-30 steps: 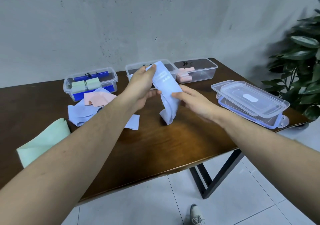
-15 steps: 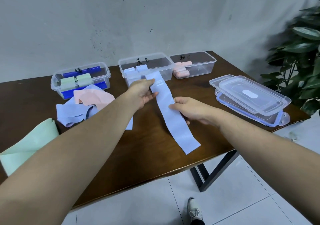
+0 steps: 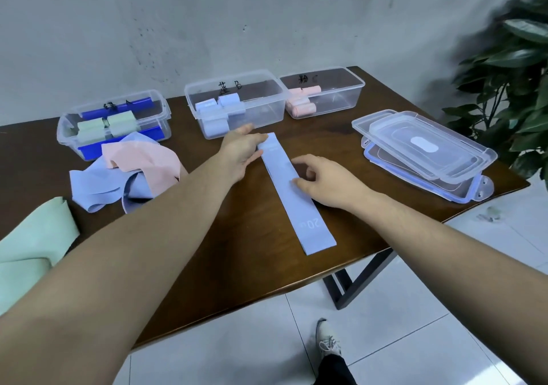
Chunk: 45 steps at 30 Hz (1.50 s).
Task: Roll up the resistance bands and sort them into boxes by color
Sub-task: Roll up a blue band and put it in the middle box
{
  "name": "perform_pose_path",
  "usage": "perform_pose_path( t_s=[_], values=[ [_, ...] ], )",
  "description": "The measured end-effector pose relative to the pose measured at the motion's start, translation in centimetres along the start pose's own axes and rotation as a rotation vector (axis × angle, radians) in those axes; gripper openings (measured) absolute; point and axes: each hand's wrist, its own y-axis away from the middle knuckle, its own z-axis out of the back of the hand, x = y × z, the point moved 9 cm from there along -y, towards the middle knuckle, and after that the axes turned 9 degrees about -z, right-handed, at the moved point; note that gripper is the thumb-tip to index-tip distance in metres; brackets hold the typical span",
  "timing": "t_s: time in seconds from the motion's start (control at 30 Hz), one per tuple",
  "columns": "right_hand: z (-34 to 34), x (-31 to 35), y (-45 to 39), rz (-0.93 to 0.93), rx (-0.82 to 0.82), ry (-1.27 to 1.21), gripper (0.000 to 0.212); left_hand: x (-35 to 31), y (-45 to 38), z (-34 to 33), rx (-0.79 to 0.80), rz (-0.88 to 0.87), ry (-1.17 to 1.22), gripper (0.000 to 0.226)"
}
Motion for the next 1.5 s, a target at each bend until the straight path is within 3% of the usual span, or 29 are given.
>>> perform_pose_path(
  t_s=[0.17,0.37,0.5,0.6,0.83,1.0,1.13,1.37,1.5],
  values=[
    [-0.7,-0.9,2.8,0.199,-0.039,-0.201,0.026,-0.3,5.1,-0.6,0.123,-0.269,-0.386,0.025],
    [-1.3,-1.6,6.8,0.355,0.000,-0.237,0.026,1.9,13.6,-1.5,0.333,-0.536,-0.706,0.007],
    [-1.2,-2.3,9.5,0.446,0.006,-0.101,0.041,1.9,17.6,-1.7,0.401,-0.703,-0.837,0.014],
    [-1.2,-3.0,10.8,0.498,-0.027,-0.063,0.038,2.1,19.0,-2.3,0.444,-0.804,-0.964,0.032],
    [-1.3,-3.0,12.0,0.544,-0.130,-0.103,0.026,2.3,20.7,-3.4,0.422,-1.033,-1.191,0.035],
    [-1.1,-2.0,12.8,0.592,-0.219,-0.046,0.023,1.9,20.7,-2.9,0.367,-1.047,-1.185,0.032],
    [-1.1,-1.4,13.5,0.626,-0.295,-0.007,0.019,2.3,20.9,-3.2,0.414,-1.063,-1.126,0.030],
    [-1.0,-1.8,13.5,0.557,-0.213,-0.103,0.022,1.8,21.7,-3.8,0.509,-1.109,-1.034,0.025],
    [-0.4,-1.9,13.2,0.477,-0.162,-0.187,0.011,1.7,21.1,-3.2,0.497,-0.985,-0.971,0.018]
  ],
)
